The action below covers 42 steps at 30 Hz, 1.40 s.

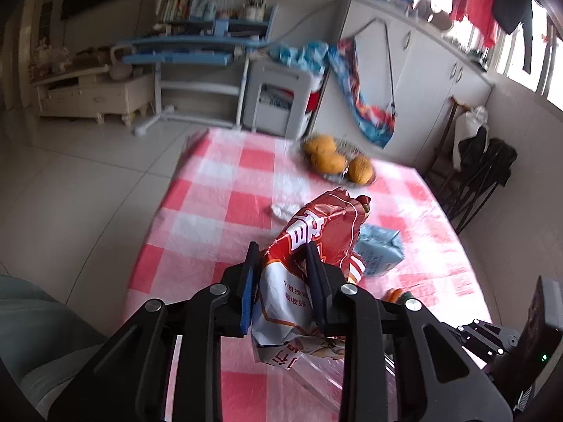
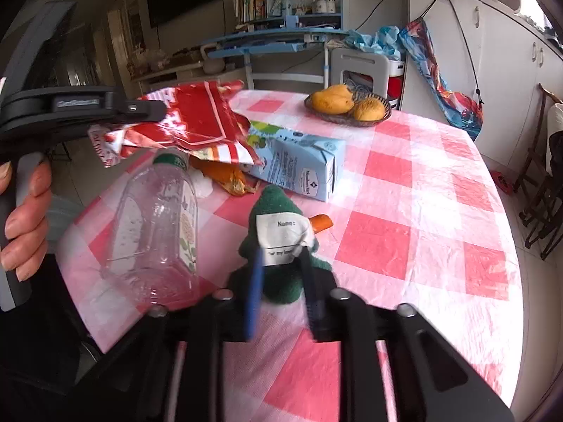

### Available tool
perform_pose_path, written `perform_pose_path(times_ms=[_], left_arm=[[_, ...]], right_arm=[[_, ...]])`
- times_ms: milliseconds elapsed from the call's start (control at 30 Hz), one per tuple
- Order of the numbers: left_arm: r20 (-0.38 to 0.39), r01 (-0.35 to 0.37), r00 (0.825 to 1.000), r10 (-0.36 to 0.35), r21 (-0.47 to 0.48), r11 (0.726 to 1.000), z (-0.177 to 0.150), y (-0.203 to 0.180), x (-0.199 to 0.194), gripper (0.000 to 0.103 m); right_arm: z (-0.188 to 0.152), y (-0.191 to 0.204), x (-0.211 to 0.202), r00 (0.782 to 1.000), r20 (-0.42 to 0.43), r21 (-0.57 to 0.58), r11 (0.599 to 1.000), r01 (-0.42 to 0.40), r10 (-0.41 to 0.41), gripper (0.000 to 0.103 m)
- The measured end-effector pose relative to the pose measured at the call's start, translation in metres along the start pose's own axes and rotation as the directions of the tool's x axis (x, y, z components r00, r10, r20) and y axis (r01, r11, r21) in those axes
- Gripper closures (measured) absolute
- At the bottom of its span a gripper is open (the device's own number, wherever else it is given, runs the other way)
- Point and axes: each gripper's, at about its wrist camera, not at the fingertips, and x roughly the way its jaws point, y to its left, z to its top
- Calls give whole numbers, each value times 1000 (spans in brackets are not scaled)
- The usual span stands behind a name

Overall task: Collect trash
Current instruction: 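Carry the snack bag with the left gripper over the basin and release it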

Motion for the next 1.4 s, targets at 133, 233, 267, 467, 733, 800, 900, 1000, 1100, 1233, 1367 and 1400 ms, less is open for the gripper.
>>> perform_pose_path(times_ms=[133,233,267,467,733,800,900,1000,1100,1233,1367,1400], left_arm=[[54,18,998,-17,-19,1000,-9,4,-33,77],[73,27,997,-24,-35,999,-21,7,-55,77],[77,24,997,-21,-37,999,-25,8,-61,77],[74,15,997,-11,-52,999,-60,15,-93,77],[59,16,998,-15,-22,1000,-103,11,-131,77],[57,13,998,-12,-18,1000,-110,10,-137,77],[49,10,999,-9,-18,1000,-120,11,-145,77],[43,0,999,1,-15,1000,-129,13,-152,77],[40,-6,999,6,-4,1000,-134,12,-156,77],[33,-10,999,10,7,1000,-142,11,-161,77],[17,-12,1000,12,17,1000,-148,9,-163,77],[13,-13,1000,12,19,1000,-150,9,-163,77]], right_arm=[[-6,1,-18,1000,28,10,1000,6,-6,84],[-9,1,-32,999,50,22,1000,6,-7,84],[-9,1,-34,998,55,26,1000,4,-6,84],[-38,9,-64,998,68,46,999,-21,18,84],[-63,36,-92,995,73,-20,998,-59,61,84],[-70,44,-96,995,64,-39,997,-74,76,84],[-79,56,-98,994,46,-61,994,-96,99,84],[-86,69,-99,991,24,-90,988,-127,130,84],[-94,84,-96,987,-12,-136,978,-161,161,84],[-106,103,-94,980,-55,-190,962,-196,189,84],[-115,116,-91,974,-93,-225,949,-221,205,84],[-117,119,-90,972,-104,-234,945,-228,209,84]])
